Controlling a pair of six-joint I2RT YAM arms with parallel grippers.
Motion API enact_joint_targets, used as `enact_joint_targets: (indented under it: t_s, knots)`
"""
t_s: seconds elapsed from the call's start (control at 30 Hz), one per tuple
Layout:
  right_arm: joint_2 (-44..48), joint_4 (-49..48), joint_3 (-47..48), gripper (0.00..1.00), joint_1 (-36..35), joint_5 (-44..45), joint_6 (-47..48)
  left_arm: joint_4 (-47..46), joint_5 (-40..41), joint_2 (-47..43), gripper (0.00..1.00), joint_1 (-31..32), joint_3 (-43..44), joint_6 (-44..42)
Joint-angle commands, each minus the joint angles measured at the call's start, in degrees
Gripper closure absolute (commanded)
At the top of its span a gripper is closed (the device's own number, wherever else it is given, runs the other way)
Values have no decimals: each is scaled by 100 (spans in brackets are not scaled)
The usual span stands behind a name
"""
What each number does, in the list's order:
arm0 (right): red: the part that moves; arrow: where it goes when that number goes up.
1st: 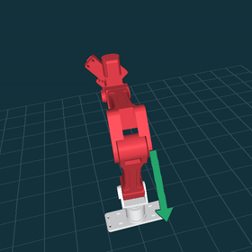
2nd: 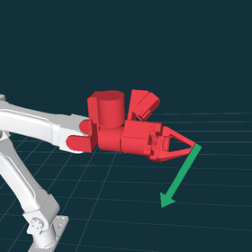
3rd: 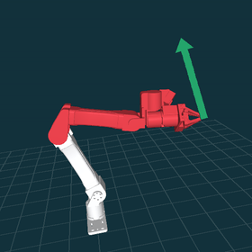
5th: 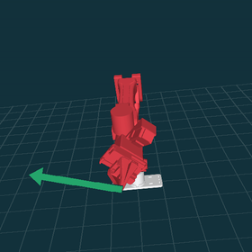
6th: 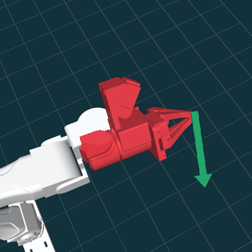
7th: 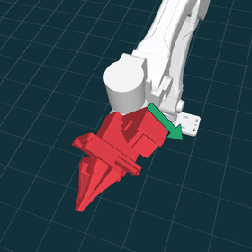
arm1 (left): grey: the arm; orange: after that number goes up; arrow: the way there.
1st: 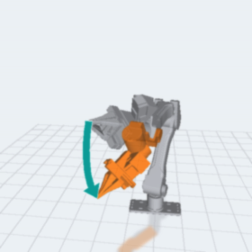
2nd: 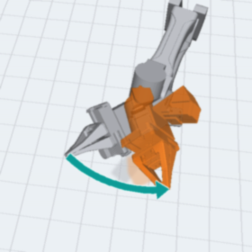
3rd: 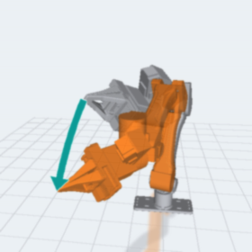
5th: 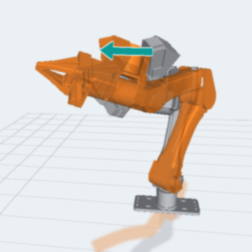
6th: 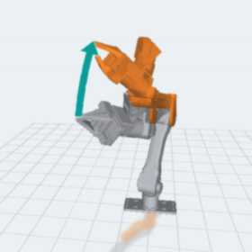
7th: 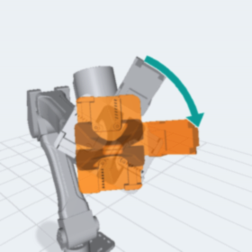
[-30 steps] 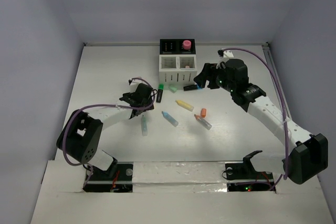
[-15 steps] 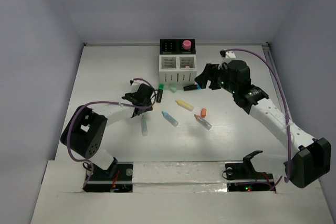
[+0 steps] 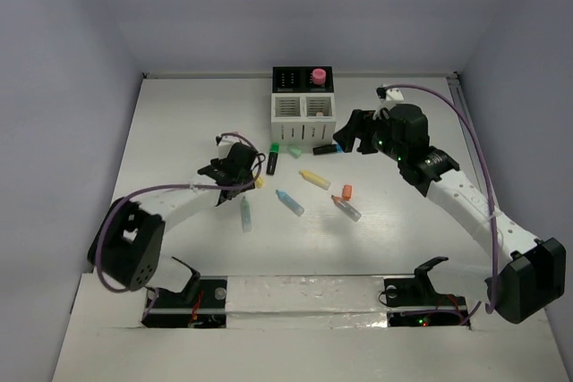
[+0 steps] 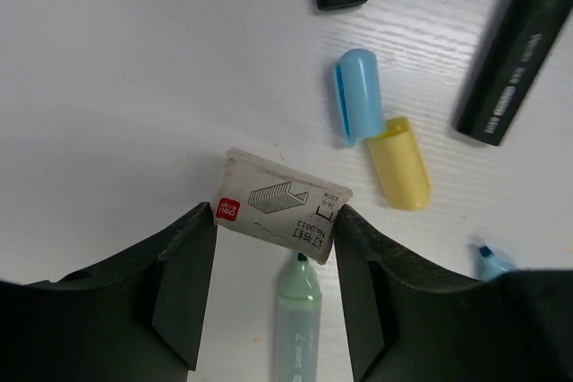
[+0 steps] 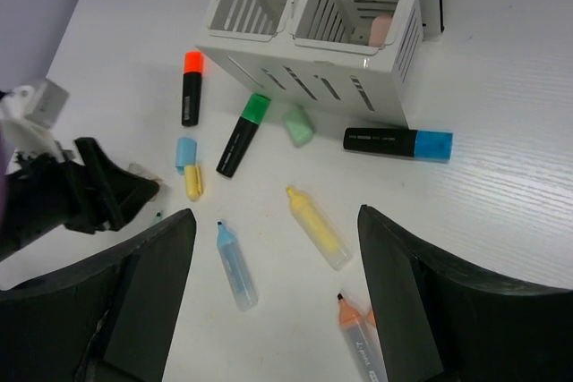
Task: Sort the stationery into containers
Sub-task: Pick up the stationery from the center of the board, then place the stationery in the storage box.
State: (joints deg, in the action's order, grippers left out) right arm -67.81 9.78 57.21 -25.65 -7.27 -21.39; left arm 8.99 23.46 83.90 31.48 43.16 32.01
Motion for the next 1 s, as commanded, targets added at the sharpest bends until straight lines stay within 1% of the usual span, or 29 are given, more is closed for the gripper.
enact_joint_targets:
  t_s: [0.0, 0.1, 0.13, 0.17, 0.2, 0.27, 0.3, 0.37, 0.4, 0.47, 0.5, 0.57, 0.6, 0.67, 0.7, 0.8, 0.97]
  knots:
    - [207, -231, -61, 21, -63, 111, 21, 522, 70, -1126, 77, 86, 35, 191]
    - [260, -214, -96, 21, -63, 164, 3, 761, 18, -1734, 77, 244, 411, 201]
    - [286, -205, -140, 21, -63, 199, -6, 762, -43, -1815, 77, 305, 543, 174]
    - [347, -196, -175, 21, -63, 234, -32, 762, -226, -1859, 77, 358, 684, 139]
    - [382, -205, -219, 21, -63, 322, -41, 736, -306, -1833, 77, 358, 1033, 104]
    - [470, -170, -367, 20, -63, 401, -67, 700, -412, -1693, 77, 472, 1439, 7]
    - [584, -161, -438, 20, -63, 532, -111, 578, -465, -1510, 77, 560, 1815, -45]
    - [681, -108, -657, 20, -63, 630, -172, 411, -518, -1272, 77, 621, 2169, -238]
    - [769, -82, -711, 20, -63, 682, -190, 332, -684, -949, 77, 622, 2571, -283]
    - [839, -12, -886, 20, -63, 692, -252, 235, -843, -596, 77, 700, 2969, -431]
    - [953, -11, -957, 20, -63, 692, -278, 165, -852, -228, 77, 701, 3345, -485]
    - [1059, -3, -1080, 20, -63, 692, -339, 147, -922, 169, 77, 763, 3742, -564]
    - [1112, 6, -1159, 20, -63, 692, -366, 112, -975, 562, 77, 763, 4109, -643]
    - [1261, 41, -1229, 20, -63, 692, -401, 138, -1089, 969, 77, 815, 4489, -687]
    - [1305, 59, -1247, 20, -63, 692, -410, 155, -1116, 1345, 77, 815, 4691, -766]
    - [1428, 164, -1274, 20, -63, 692, -410, 225, -1099, 1978, 75, 868, 5551, -863]
    - [1499, 209, -1335, 20, -63, 692, -410, 401, -1125, 2710, 74, 868, 6450, -1082]
